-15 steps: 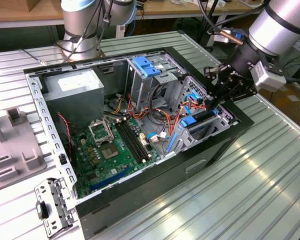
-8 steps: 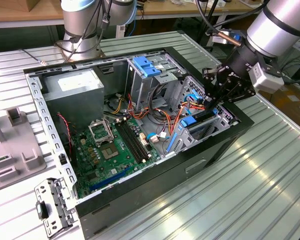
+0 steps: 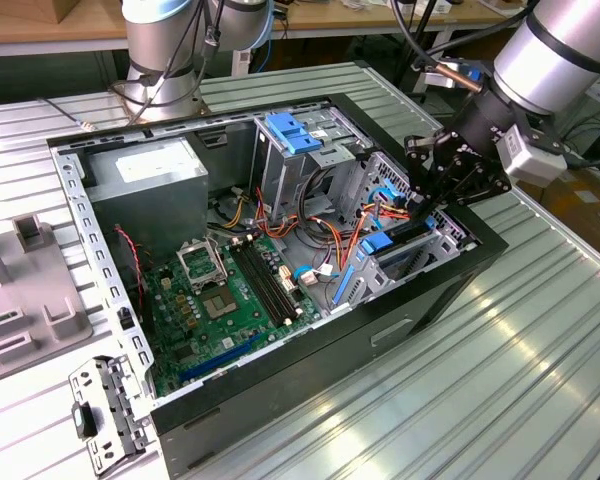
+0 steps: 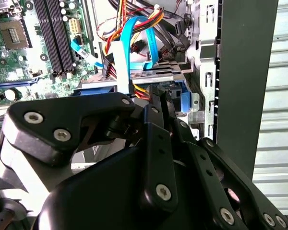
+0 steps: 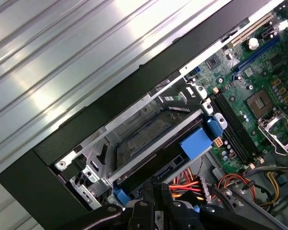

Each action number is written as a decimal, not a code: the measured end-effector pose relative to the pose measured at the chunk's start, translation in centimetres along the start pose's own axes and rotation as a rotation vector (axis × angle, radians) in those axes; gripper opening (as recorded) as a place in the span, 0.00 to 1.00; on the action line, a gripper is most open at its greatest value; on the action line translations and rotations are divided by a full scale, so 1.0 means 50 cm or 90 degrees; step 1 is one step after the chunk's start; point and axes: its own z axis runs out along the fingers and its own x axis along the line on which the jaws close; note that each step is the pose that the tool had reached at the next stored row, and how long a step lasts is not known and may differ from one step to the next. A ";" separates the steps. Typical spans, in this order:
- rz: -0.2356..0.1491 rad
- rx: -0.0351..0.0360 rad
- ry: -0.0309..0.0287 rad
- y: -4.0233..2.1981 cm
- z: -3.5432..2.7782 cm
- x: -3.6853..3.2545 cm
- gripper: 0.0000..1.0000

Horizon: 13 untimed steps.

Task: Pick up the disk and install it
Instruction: 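Insert the first disk wire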

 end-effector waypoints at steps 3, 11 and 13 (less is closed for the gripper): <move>0.044 0.0056 0.0027 0.000 0.002 0.000 0.17; 0.092 0.0119 0.0057 0.000 0.005 0.001 0.17; 0.101 0.0131 0.0063 0.000 0.006 0.001 0.17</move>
